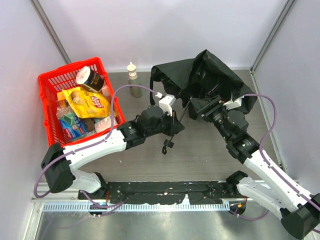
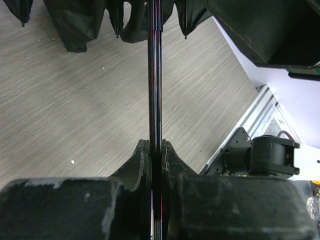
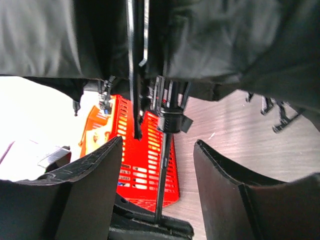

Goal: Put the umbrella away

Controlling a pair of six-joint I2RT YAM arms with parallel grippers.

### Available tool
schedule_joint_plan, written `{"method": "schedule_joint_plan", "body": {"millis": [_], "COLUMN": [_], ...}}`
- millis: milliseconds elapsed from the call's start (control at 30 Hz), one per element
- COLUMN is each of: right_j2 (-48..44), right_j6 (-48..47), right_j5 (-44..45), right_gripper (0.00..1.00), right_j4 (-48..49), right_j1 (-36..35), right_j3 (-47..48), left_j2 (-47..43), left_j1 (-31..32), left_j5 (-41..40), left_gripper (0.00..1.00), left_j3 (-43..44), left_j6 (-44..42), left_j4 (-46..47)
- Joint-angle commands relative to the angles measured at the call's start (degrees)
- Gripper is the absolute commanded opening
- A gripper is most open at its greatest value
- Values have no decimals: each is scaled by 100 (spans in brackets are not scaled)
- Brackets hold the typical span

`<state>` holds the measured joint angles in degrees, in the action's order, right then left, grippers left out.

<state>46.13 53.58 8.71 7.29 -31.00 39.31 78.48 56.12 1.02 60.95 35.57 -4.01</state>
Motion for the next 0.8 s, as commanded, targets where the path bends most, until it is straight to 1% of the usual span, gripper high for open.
{"method": "schedule_joint_plan", "body": {"millis": [0, 33, 67, 133, 167, 267, 333, 433, 500, 600, 700, 767], "right_j2": [-192, -192, -122, 149, 255, 625, 836, 1134, 1266, 1468, 1531, 1548], "right_j6": [564, 635, 653, 601, 618, 645, 566, 618, 820, 899, 812, 689], "right_j5": [385, 429, 412, 368, 420, 587, 850, 703, 545, 553, 588, 588], "right_gripper": [66, 68, 77, 78, 78, 76, 75, 70, 67, 67, 65, 65], "right_j4": [-693, -694, -676, -859, -1052, -967, -949, -765, -440, -439, -351, -176], "right_j1": [-46, -46, -37, -46, -55, -81, -81, -73, -81, -73, -81, -72], "right_j3": [314, 349, 419, 751, 849, 1070, 1218, 1334, 1290, 1342, 1325, 1299], "left_j2": [-122, -105, -70, -8, 18, 71, 45, -16, -86, -227, -228, -236], "left_j1": [-13, -22, -22, -13, -13, -13, -13, -13, -13, -13, -13, -13], "left_j5": [-479, -523, -524, -454, -418, -330, -269, -242, -294, -322, -129, 161], "left_gripper": [0, 0, 0, 0, 0, 0, 0, 0, 0, 0, 0, 0], "left_j3": [330, 339, 347, 356, 348, 348, 339, 277, 234, 146, 198, 181], "left_j6": [-244, -235, -235, -226, -209, -191, -182, -217, -226, -357, -411, -393], "left_j4": [577, 559, 542, 550, 577, 603, 603, 577, 516, 542, 445, 463]}}
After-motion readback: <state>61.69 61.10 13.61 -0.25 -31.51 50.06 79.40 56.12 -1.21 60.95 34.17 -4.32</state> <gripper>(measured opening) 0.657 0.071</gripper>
